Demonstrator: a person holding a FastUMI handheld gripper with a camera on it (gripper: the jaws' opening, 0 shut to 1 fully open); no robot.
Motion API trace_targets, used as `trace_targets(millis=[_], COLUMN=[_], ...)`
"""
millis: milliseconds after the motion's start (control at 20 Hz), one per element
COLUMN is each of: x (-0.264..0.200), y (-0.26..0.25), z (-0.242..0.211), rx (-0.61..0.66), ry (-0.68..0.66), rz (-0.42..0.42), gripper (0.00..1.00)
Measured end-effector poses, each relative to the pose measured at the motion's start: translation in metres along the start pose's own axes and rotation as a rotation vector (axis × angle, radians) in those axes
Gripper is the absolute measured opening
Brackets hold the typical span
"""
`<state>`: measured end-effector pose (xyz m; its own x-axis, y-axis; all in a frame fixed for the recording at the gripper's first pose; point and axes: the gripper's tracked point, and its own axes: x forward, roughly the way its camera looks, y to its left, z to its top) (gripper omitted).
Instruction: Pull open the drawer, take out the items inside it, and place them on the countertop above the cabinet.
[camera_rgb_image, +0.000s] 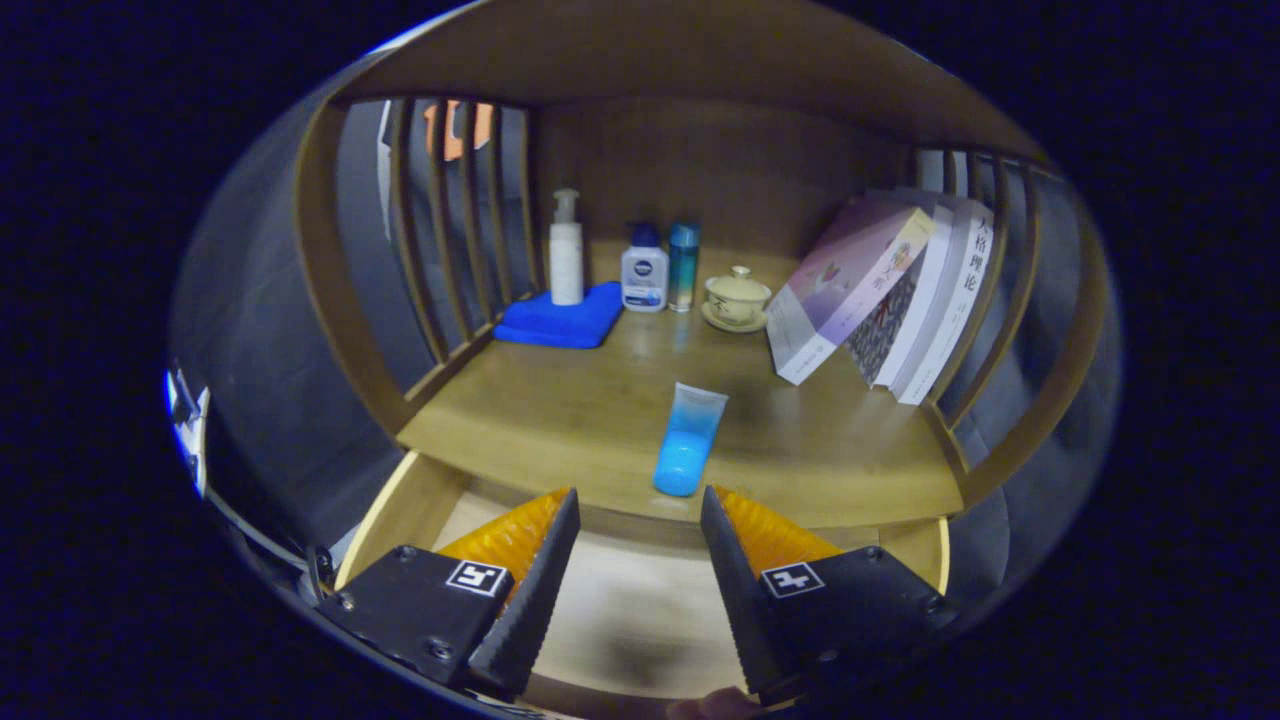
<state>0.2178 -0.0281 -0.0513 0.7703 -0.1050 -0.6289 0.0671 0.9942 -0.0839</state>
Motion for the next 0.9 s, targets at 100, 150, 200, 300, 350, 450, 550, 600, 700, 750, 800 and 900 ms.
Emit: trace_targets(millis=[100,150,200,300,350,450,550,600,700,750,800,900], x=[-0.022,-0.031,-0.039,-0.053,-0.058,-0.072,-0.088,-0.096,-0.111,-0.118,-0.125,-0.133], y=[0.009,0.014,0.018,0.024,0.024,0.025,0.024,0.025,0.028,0.028,0.030,0.031], z=[-0.003,-0.006,-0.011,-0.027,-0.036,-0.043,-0.047,-0.051,-0.061,-0.065,-0.070,-0.083], rx=[-0.016,-0.022,-0.018,-0.013,-0.009,-0.015,-0.020,-0.021,-0.029,-0.031,-0.032,-0.038], ry=[-0.051,-0.074,-0.094,-0.112,-0.119,-0.149,-0.206,-0.238,-0.291,-0.316,-0.339,-0.381], rz=[0.014,0.023,0.028,0.039,0.041,0.039,0.025,0.020,0.019,0.017,0.014,0.003], gripper=[0.78,0.78,0.78,0.89,0.94,0.99,1.00,1.00,0.99,0.99,0.99,0.99])
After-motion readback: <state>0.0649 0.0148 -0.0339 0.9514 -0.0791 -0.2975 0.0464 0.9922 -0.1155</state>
